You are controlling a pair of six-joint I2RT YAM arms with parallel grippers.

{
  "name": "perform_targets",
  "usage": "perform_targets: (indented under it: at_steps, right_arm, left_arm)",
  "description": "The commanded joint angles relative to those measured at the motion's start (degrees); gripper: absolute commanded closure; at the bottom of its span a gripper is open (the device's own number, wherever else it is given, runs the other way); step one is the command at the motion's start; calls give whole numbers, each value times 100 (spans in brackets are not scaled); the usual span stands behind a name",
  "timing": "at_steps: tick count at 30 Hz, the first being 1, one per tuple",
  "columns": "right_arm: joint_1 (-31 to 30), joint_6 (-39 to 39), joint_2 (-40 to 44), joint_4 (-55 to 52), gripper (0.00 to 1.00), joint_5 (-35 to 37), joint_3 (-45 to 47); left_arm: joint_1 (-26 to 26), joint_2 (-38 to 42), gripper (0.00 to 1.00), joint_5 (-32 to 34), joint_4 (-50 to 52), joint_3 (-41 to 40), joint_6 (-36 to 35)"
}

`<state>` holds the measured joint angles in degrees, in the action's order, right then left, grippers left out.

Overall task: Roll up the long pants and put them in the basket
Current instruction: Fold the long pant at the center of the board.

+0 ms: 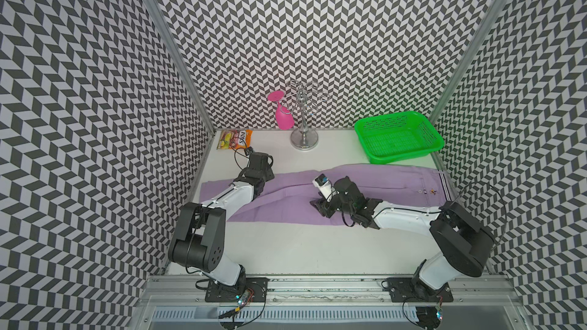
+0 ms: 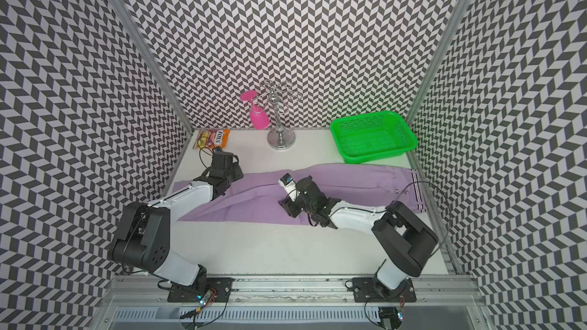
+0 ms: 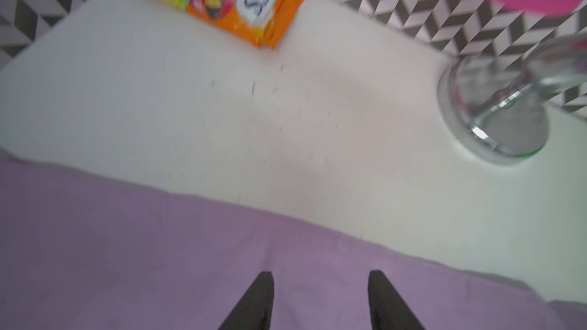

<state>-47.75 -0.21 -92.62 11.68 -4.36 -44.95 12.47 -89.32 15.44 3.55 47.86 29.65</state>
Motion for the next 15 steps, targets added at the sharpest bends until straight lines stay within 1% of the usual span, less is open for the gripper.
perform_targets:
  at_steps: [1,6,10,12,14,15]
  right_arm:
    - [99,-677,-272,-16,42,919,-30]
    - [-43,-996,-935,-177,42,1638,-506]
    - [-76,-1172,-1285,-128,46,1992,-735]
    - [-86,-1246,-1452,-142,52,2237,-870]
    - [-99,-1306,-1570,-209,62,2363,-1007]
    - [-116,-1317,-1604,-218,68,2414,-1047]
  left_arm:
    - [-95,285,47,-278,-146,-334,57]
    - [-96,487,46,-450,-257,-507,95]
    - [-102,566,46,-464,-263,-579,115]
    - [-104,598,46,-463,-267,-586,129]
    - [-113,607,46,-459,-276,-595,153]
    - [-109,609,46,-459,-268,-600,160]
